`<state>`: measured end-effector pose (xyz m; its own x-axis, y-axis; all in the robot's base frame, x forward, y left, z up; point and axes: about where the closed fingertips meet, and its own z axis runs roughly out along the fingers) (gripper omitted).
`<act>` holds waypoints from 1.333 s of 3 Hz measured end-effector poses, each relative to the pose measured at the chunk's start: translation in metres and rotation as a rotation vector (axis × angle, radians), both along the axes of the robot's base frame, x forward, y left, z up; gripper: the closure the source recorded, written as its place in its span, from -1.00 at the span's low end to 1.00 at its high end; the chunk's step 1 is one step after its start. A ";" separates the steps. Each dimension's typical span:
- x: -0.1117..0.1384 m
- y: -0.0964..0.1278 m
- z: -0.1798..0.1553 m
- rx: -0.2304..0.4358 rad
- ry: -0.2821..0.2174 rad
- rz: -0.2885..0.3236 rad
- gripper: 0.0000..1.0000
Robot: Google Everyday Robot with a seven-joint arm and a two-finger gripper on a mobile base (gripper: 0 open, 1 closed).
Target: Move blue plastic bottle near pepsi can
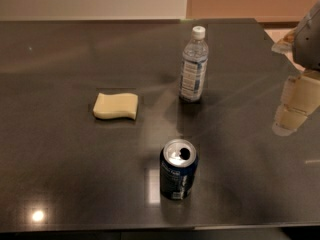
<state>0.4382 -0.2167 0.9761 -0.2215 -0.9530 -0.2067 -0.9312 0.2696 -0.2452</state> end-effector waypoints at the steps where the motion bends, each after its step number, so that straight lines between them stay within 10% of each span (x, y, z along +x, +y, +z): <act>1: 0.006 0.003 0.002 0.013 -0.004 0.008 -1.00; 4: 0.105 0.018 -0.021 0.213 -0.025 -0.036 -1.00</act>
Offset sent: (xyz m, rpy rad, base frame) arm 0.0659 0.0077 -0.0106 0.1549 -0.0022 -0.0130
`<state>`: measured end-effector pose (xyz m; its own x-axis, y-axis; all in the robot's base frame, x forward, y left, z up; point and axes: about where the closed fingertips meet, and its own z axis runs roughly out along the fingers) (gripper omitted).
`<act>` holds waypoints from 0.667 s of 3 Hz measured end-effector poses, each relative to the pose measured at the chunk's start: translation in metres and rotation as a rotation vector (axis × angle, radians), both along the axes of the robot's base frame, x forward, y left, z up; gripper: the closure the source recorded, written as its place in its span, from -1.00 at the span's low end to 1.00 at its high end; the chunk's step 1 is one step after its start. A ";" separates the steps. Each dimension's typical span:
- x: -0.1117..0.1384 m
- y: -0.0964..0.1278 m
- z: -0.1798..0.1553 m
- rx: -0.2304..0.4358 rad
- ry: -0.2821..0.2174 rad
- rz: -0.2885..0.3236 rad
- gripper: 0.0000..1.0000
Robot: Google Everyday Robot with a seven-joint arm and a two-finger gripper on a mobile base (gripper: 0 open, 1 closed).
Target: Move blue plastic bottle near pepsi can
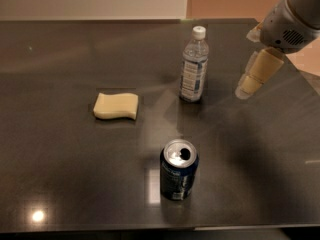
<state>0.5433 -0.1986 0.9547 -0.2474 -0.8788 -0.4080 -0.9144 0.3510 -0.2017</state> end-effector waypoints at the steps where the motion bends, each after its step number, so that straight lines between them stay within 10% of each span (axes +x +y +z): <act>1: 0.037 0.009 -0.008 0.075 -0.003 -0.028 -1.00; 2: 0.067 0.022 -0.011 0.151 -0.007 -0.043 -1.00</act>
Offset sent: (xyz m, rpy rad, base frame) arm 0.1036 0.0350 -0.0084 0.2511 -0.0170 -0.0672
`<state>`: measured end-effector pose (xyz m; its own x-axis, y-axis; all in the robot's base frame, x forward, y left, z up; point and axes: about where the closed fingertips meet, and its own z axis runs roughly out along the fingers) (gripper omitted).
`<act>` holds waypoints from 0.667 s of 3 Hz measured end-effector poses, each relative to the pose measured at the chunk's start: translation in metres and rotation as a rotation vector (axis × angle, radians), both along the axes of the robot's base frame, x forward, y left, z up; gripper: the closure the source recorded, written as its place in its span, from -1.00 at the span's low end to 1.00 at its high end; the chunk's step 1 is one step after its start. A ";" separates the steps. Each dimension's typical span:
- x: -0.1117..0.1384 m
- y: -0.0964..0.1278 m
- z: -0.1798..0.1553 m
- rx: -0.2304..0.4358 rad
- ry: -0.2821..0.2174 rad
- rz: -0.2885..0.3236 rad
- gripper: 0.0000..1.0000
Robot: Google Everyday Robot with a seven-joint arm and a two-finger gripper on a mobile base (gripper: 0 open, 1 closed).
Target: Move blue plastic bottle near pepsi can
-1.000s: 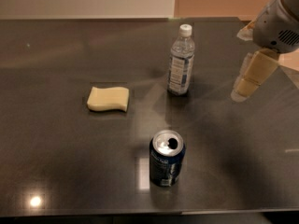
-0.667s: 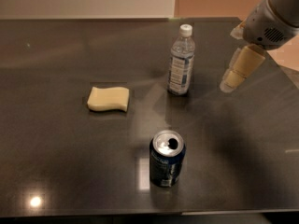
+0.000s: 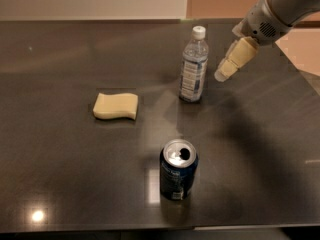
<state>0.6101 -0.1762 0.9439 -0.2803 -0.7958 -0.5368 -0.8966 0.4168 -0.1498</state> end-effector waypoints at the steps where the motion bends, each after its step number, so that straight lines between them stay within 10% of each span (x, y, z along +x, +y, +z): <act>1: 0.019 0.017 -0.001 0.057 -0.003 0.009 -1.00; 2: 0.024 0.037 -0.004 0.105 0.003 0.037 -1.00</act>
Offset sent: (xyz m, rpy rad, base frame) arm 0.0294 0.0573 -0.0029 0.1627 0.0068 0.0651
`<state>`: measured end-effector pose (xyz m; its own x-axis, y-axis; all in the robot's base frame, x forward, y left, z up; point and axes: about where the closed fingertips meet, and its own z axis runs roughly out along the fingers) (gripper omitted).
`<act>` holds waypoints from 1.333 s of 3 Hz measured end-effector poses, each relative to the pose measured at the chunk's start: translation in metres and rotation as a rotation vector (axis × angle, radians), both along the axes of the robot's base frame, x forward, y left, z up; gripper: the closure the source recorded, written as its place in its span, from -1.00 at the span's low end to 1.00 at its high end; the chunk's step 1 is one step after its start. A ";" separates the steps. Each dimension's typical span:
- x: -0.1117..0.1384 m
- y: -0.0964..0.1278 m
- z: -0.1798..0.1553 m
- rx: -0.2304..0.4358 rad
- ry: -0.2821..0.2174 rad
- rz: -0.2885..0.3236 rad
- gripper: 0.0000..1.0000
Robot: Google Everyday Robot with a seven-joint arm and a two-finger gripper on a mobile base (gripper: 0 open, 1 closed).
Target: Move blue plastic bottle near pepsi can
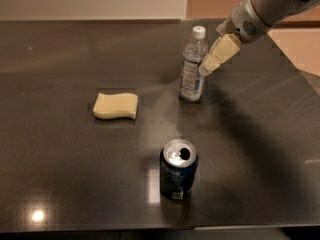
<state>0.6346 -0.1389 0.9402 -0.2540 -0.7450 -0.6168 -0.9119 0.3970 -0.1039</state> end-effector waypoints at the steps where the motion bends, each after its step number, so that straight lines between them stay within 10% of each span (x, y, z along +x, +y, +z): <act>1: -0.004 0.020 -0.002 0.031 0.006 0.037 -1.00; 4: -0.020 0.039 -0.003 0.089 0.025 0.077 0.31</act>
Offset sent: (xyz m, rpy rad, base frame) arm -0.0148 0.0424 -0.0070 0.0830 0.0319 0.0808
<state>0.6142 -0.0996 0.9370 -0.2145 -0.7057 -0.6752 -0.9420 0.3322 -0.0479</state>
